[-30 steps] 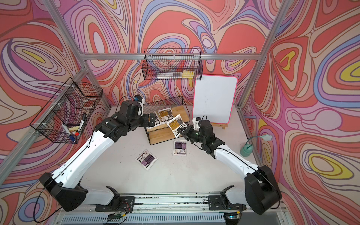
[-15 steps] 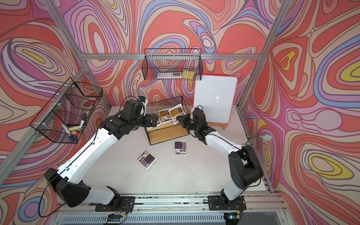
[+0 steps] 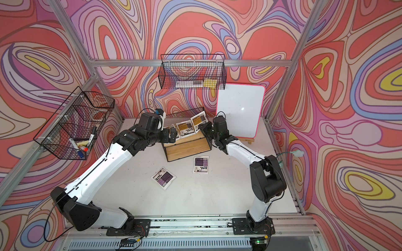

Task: Place the bagged coffee beans on the shelf by color
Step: Place the bagged coffee beans on the shelf.

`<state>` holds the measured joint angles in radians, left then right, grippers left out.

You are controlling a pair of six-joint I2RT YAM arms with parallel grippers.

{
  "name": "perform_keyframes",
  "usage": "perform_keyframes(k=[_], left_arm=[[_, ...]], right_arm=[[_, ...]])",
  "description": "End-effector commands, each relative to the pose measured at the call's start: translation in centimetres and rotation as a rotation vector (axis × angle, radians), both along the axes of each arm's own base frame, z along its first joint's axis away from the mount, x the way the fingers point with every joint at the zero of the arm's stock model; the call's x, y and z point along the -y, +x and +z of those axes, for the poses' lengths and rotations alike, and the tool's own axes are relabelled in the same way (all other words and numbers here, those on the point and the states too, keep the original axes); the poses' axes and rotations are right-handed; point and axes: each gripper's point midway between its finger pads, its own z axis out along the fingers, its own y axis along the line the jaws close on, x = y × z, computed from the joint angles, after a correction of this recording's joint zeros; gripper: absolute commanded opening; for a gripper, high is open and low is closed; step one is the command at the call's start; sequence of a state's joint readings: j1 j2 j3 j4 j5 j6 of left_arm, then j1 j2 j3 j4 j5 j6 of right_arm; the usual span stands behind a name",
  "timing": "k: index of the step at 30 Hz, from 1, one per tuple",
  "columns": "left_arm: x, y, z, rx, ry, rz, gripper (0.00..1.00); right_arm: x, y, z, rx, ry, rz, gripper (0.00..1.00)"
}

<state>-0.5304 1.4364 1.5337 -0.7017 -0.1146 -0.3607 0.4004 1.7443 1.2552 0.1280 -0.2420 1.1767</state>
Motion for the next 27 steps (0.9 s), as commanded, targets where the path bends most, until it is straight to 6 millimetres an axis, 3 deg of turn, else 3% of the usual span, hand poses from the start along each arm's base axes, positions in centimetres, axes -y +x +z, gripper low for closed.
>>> perform_keyframes(k=[1,4,5,10,15,20,25,26,27], left_arm=[[0.1,0.2,-0.5,-0.008,-0.010,0.002,0.99],[0.1,0.1,-0.3,-0.006,-0.014,0.004,0.99],[0.1,0.1,-0.4,-0.008,-0.013,0.004,0.99],[0.1,0.0,-0.5,-0.010,-0.023,0.008,0.99],[0.1,-0.1,-0.6,-0.013,-0.033,0.013,0.99],[0.0,-0.2,-0.7,-0.013,-0.041,0.015,0.99],[0.2,-0.2,-0.9,-0.021,-0.049,0.012,0.99],[0.2,-0.2,-0.9,-0.020,-0.049,0.012,0.99],[0.3,-0.2,-0.9,-0.021,-0.052,0.010,0.99]], right_arm=[[0.3,0.7,-0.2,-0.001,-0.035,-0.007,0.00],[0.2,0.7,-0.1,-0.002,-0.037,-0.004,0.00],[0.1,0.9,-1.4,-0.024,-0.049,-0.002,0.00],[0.3,1.2,-2.2,-0.044,-0.070,-0.010,0.00],[0.4,1.3,-2.8,-0.063,-0.084,-0.017,0.17],[0.7,1.1,-2.5,-0.060,-0.094,-0.024,0.47],[1.1,0.4,-2.7,-0.066,-0.101,-0.032,0.66],[1.3,0.1,-1.2,-0.041,-0.090,-0.035,0.68],[1.4,-0.1,-1.0,-0.038,-0.089,-0.035,0.70]])
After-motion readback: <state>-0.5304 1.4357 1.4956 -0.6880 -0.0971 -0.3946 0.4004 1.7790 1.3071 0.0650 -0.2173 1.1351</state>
